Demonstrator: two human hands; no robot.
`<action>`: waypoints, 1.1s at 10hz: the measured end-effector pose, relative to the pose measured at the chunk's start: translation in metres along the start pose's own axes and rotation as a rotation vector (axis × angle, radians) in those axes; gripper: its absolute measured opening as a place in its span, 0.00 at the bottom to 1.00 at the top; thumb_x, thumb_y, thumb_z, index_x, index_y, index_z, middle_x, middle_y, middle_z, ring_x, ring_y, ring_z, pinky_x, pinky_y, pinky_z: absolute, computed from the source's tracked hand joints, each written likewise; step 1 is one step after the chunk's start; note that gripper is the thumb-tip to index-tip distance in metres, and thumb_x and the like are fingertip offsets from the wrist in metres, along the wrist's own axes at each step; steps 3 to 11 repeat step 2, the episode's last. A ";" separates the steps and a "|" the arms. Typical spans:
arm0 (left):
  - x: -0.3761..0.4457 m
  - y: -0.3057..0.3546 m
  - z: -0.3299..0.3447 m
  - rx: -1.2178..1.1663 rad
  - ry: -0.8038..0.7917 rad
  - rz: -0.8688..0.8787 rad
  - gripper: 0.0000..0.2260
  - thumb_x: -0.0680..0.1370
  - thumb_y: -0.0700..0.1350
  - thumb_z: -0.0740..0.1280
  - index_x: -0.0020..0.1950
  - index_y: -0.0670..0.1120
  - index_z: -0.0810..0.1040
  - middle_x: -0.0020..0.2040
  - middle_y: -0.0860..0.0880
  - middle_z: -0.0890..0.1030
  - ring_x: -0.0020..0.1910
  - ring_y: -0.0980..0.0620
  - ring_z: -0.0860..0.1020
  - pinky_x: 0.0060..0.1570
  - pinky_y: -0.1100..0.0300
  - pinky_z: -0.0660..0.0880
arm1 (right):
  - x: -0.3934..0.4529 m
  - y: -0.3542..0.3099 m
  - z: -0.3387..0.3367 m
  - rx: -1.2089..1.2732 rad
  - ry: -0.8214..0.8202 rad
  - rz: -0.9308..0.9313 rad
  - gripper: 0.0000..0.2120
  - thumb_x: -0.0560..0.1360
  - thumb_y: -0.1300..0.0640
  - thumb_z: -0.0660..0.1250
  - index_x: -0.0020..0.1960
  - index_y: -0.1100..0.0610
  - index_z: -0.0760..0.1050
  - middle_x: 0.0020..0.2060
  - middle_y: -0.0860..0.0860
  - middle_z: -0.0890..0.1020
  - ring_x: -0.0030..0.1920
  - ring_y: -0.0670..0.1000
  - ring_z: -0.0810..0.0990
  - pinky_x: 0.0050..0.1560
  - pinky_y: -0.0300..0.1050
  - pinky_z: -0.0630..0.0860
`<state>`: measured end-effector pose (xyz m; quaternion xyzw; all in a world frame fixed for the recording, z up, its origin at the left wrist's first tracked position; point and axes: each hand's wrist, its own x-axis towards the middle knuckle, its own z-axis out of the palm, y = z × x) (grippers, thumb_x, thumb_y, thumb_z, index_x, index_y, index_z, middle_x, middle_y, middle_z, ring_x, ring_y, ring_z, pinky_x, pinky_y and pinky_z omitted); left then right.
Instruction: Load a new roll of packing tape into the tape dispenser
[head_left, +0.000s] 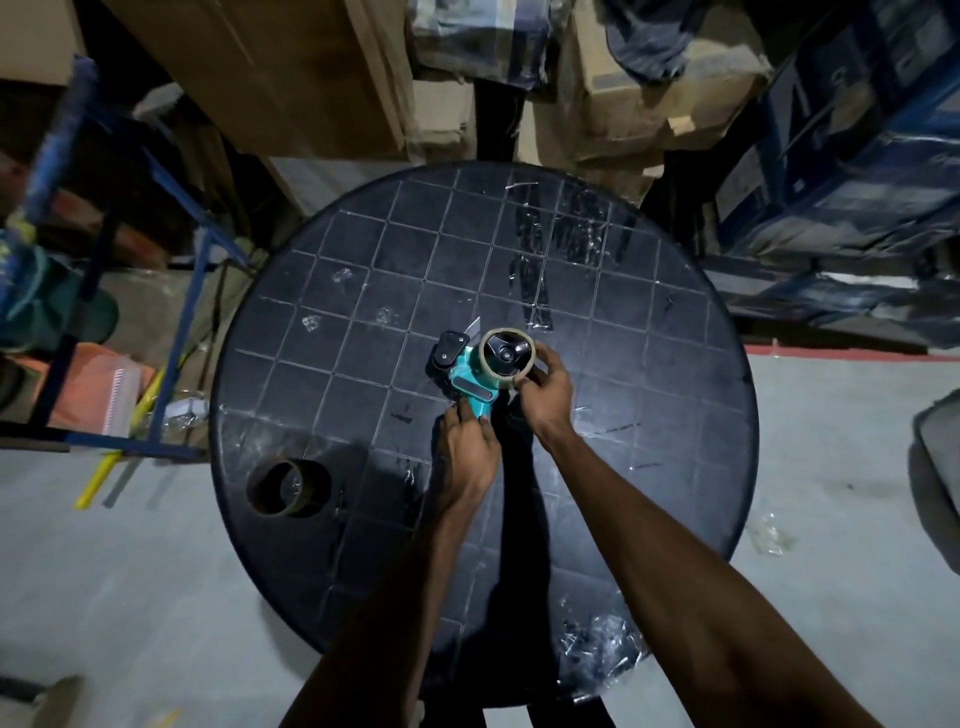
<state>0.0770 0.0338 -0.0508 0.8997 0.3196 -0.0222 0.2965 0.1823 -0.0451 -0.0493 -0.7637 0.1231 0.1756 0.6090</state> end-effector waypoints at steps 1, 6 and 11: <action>-0.005 0.005 -0.015 0.050 -0.001 -0.014 0.18 0.77 0.46 0.61 0.66 0.40 0.72 0.55 0.39 0.78 0.54 0.39 0.76 0.54 0.44 0.76 | -0.010 -0.007 -0.005 -0.139 -0.024 -0.053 0.29 0.71 0.71 0.67 0.70 0.55 0.73 0.64 0.54 0.79 0.58 0.52 0.82 0.61 0.55 0.80; -0.009 0.012 -0.026 0.138 -0.017 0.005 0.18 0.76 0.47 0.63 0.63 0.41 0.73 0.55 0.40 0.78 0.55 0.39 0.76 0.54 0.45 0.74 | -0.024 -0.014 -0.013 -0.320 -0.062 -0.145 0.28 0.73 0.69 0.65 0.73 0.58 0.70 0.67 0.56 0.74 0.63 0.55 0.78 0.68 0.55 0.75; -0.009 0.012 -0.026 0.138 -0.017 0.005 0.18 0.76 0.47 0.63 0.63 0.41 0.73 0.55 0.40 0.78 0.55 0.39 0.76 0.54 0.45 0.74 | -0.024 -0.014 -0.013 -0.320 -0.062 -0.145 0.28 0.73 0.69 0.65 0.73 0.58 0.70 0.67 0.56 0.74 0.63 0.55 0.78 0.68 0.55 0.75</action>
